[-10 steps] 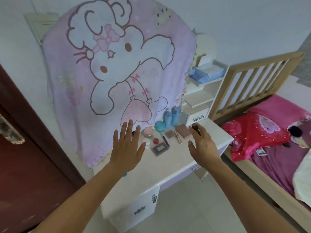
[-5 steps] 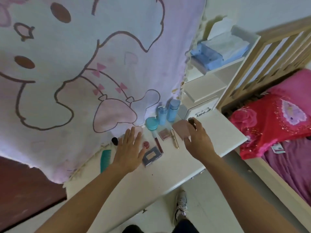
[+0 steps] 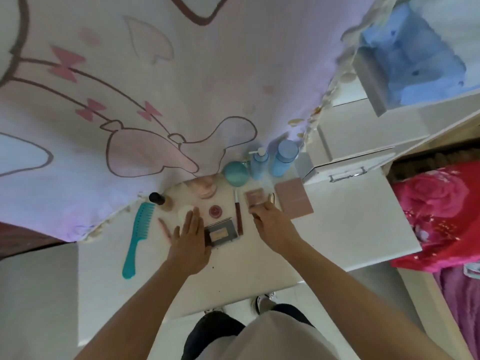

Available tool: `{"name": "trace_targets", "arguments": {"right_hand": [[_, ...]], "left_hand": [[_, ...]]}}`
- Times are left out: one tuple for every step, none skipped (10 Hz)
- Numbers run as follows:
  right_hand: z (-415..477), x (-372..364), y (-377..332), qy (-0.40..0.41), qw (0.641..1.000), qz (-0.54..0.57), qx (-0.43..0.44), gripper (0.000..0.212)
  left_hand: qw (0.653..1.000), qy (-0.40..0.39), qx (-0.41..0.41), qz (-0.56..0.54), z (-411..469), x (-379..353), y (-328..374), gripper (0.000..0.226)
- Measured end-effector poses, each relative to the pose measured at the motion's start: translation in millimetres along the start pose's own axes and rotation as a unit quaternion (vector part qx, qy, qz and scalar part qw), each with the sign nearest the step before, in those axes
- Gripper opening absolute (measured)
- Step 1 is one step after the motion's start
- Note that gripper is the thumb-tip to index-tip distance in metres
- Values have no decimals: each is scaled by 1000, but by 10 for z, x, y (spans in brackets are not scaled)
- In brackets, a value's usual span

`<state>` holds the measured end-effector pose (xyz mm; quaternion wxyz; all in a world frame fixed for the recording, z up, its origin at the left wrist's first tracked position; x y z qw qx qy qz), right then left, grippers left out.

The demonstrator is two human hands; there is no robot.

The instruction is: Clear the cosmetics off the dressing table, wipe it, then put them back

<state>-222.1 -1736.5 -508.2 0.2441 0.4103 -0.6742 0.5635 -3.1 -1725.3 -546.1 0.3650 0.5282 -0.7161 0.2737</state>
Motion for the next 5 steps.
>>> {"name": "trace_targets", "arguments": {"right_hand": [[-24, -248, 24, -33, 999, -15, -15, 30], [-107, -463, 103, -52, 995, -77, -27, 34], [-187, -569, 84, -56, 988, -142, -20, 39], [-196, -660, 76, -70, 980, -184, -23, 40], [-160, -665, 58, -87, 980, -177, -43, 41]], "left_hand": [[1000, 7, -12, -9, -18, -21, -8, 81], [999, 4, -27, -21, -46, -23, -52, 83], [999, 10, -32, -30, -44, 10, -72, 87], [999, 17, -35, -27, -40, 42, -76, 87], [999, 13, -28, -27, -35, 55, -98, 85]]}}
Point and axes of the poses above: each hand's wrist, its own z-axis towards the middle knuckle, its own x-axis out of the back of the hand, y = z × x, the point moved 7 cm from there along z, towards the middle knuckle, and after that the axes turned 1 degree about z, right-handed, at the moved point
